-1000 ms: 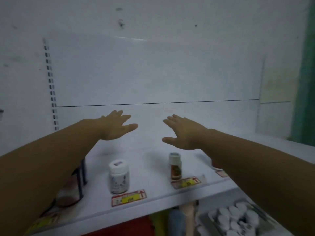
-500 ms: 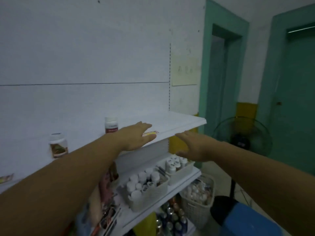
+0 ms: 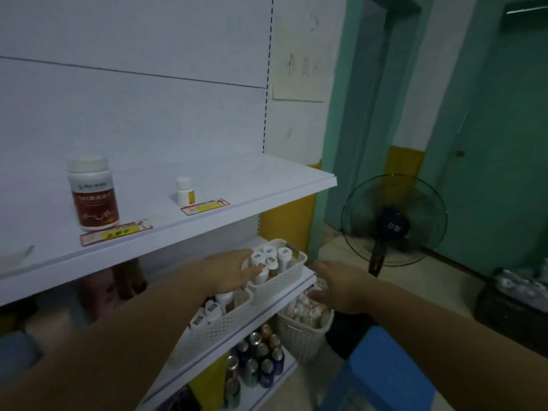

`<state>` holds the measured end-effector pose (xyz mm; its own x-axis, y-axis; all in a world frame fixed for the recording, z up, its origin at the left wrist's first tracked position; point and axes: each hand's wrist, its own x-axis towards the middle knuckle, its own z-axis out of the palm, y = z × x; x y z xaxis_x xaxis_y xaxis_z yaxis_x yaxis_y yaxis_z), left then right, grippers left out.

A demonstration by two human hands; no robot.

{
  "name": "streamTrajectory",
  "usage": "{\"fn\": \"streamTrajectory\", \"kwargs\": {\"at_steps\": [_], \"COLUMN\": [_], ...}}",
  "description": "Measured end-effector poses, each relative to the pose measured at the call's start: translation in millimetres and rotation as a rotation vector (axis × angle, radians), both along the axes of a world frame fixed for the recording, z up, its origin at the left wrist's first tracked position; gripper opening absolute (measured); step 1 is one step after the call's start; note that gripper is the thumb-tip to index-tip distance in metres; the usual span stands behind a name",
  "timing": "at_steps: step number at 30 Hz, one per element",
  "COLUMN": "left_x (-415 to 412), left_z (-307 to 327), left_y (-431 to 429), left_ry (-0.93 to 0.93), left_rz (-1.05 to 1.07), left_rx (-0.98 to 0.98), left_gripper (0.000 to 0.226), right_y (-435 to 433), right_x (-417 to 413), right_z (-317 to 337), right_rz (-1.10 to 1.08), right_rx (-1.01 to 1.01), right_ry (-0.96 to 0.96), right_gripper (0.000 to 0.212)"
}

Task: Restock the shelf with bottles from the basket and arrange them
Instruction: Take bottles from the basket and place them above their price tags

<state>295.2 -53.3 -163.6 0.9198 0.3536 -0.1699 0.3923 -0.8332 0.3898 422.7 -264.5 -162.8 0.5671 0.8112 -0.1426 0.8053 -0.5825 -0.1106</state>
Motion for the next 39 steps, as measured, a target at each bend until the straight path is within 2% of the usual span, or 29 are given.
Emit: {"fn": "streamTrajectory", "kwargs": {"at_steps": [6,13,18,22,25,28,32,36,39], "left_x": [55.5,115.3,159.0,195.5,224.9,247.7,257.6,258.5,258.6], "left_z": [-45.9,-89.8,-142.1,-175.7,-190.2,-205.5,-220.6,-220.9,-219.3], "left_y": [34.2,58.7,66.4,67.6,75.1,81.2,83.8,79.1,74.5], "left_ry": [-0.017,-0.077,-0.173,-0.126,-0.037,-0.026,-0.099,-0.147,-0.255], "left_rz": [0.129,0.274,0.532,0.667,0.676,0.670,0.760,0.906,0.835], "left_rx": [-0.210,-0.390,-0.513,-0.398,-0.299,-0.376,-0.440,-0.376,-0.432], "left_gripper": [0.047,0.052,0.044,0.051,0.061,0.067,0.033,0.037,0.032], "right_y": [47.2,85.9,122.2,160.6,190.4,217.8,232.9,235.8,234.5], "right_x": [49.6,118.1,174.6,222.8,249.9,263.8,268.4,270.3,270.1], "right_z": [-44.2,-88.2,-133.0,-171.5,-204.4,-225.1,-236.9,-245.8,-247.6], "right_rz": [-0.024,0.034,0.116,0.178,0.234,0.204,0.229,0.230,0.226], "right_rx": [0.024,0.082,0.068,0.093,0.104,0.127,0.148,0.196,0.221], "right_ry": [0.066,0.119,0.243,0.351,0.419,0.522,0.540,0.565,0.563], "right_gripper": [0.064,0.061,0.064,0.053,0.048,0.039,0.039,0.038,0.042]}}
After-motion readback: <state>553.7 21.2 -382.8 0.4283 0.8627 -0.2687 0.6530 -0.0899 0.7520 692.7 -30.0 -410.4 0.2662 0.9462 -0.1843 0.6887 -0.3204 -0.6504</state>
